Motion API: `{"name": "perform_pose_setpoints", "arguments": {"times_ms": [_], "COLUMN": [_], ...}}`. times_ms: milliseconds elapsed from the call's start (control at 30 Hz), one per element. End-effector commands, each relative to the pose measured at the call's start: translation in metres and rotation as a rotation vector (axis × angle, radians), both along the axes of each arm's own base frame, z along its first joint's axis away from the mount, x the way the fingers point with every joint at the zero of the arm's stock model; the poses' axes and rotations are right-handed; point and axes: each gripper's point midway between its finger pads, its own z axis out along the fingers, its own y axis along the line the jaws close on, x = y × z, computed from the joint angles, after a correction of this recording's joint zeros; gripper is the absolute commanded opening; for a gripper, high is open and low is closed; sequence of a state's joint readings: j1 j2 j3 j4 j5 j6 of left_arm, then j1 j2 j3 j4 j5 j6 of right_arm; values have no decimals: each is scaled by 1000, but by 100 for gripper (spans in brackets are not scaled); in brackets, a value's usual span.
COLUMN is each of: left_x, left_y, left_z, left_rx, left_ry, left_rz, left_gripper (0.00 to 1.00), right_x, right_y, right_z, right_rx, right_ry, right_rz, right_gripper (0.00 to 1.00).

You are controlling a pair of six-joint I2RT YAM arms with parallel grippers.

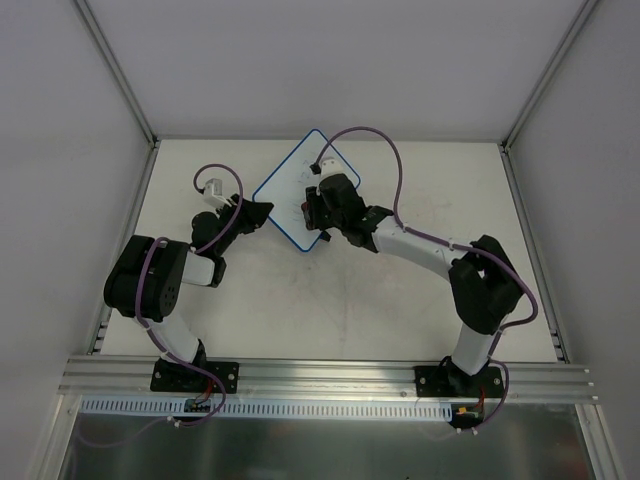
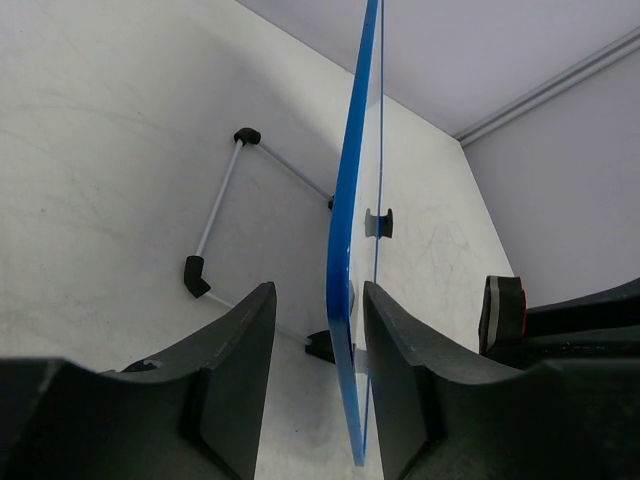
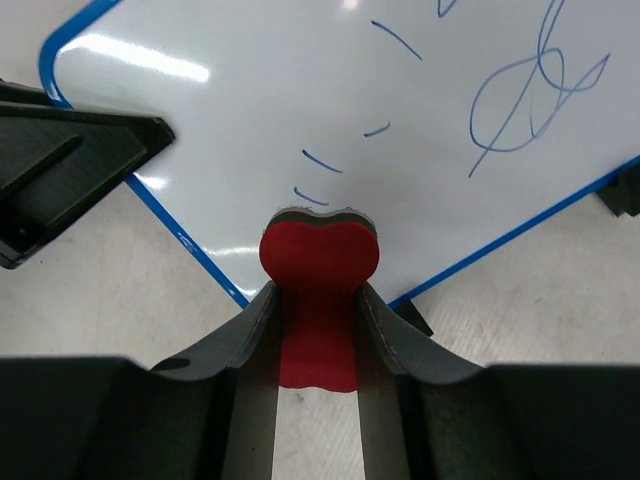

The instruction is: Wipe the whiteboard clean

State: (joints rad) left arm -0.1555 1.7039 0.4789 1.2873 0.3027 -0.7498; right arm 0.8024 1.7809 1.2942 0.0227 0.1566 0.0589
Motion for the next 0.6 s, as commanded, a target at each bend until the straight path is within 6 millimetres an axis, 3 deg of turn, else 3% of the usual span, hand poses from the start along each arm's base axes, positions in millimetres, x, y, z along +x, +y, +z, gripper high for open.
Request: {"name": "perform_pose_setpoints", "arguments": {"times_ms": [0,167,567], "left_x": [4,4,-1], "left_y": [4,1,1], "left_z": [96,100,101], "left_rx": [-77,-86,-101], "left_ry": [-394,-400,-392], "left_rz": [16,0,-7], "left_gripper": [39,38,40], "right_x": [16,18,23], "right_y": [23,34,44], "right_z": [41,24,29], "right_rx": [97,99,117], "right_ry": [-131,-98,-99], "right_rz": [54,94,101], "right_gripper": [0,0,0]}}
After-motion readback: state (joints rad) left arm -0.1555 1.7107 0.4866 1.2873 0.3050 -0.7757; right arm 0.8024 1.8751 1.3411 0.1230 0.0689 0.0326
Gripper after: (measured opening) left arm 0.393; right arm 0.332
